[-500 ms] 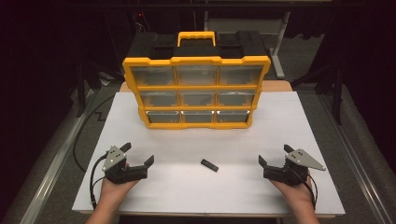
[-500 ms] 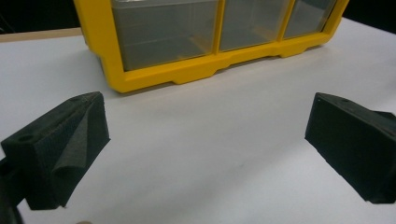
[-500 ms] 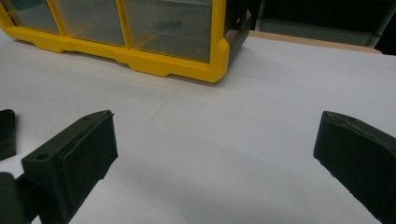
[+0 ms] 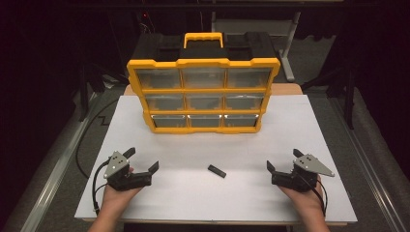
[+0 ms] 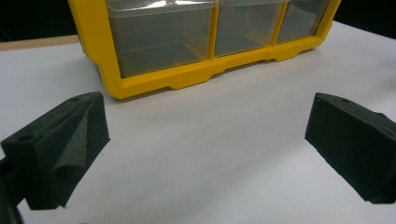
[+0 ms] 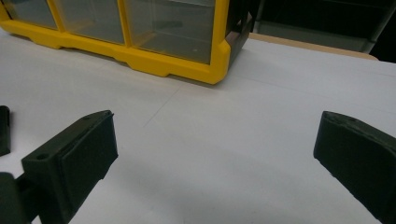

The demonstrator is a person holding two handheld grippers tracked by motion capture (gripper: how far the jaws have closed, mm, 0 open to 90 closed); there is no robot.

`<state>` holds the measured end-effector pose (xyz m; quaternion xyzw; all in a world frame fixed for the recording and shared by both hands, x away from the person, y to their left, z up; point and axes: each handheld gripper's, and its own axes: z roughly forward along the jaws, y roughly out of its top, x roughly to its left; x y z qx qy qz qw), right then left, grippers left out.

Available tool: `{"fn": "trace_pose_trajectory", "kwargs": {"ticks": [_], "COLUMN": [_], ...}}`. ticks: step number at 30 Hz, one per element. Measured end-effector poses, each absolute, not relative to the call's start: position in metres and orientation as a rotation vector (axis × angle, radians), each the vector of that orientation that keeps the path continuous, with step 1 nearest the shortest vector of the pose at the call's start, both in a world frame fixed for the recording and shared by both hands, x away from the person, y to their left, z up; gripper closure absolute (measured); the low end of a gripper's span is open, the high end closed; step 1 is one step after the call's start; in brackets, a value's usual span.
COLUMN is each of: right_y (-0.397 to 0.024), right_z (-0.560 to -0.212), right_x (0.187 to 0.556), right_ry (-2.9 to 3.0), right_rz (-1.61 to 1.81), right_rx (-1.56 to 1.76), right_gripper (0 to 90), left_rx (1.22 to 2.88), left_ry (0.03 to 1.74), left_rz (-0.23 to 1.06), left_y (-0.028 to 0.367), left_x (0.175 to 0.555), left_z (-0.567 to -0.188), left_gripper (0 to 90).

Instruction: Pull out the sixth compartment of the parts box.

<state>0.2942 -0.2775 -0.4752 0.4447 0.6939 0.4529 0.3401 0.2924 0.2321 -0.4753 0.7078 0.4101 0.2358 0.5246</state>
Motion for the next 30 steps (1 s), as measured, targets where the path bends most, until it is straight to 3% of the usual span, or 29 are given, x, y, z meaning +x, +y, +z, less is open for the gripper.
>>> {"fn": "trace_pose_trajectory", "kwargs": {"ticks": [5,30], "right_y": [-0.277,-0.255], "right_z": [-0.475,-0.471], "right_x": [0.296,0.351], "right_ry": [1.799,1.79], "right_rz": [1.18,1.15], "right_rx": [1.168,1.153], "right_gripper": [0.0,0.0], "left_rx": [1.751,1.713], "left_ry": [0.964,0.971], "left_rz": [0.595,0.581], "left_y": [0.229,0.235], "left_x": [0.292,0.293], "left_z": [-0.481,-0.479], "left_gripper": [0.2,0.2]}}
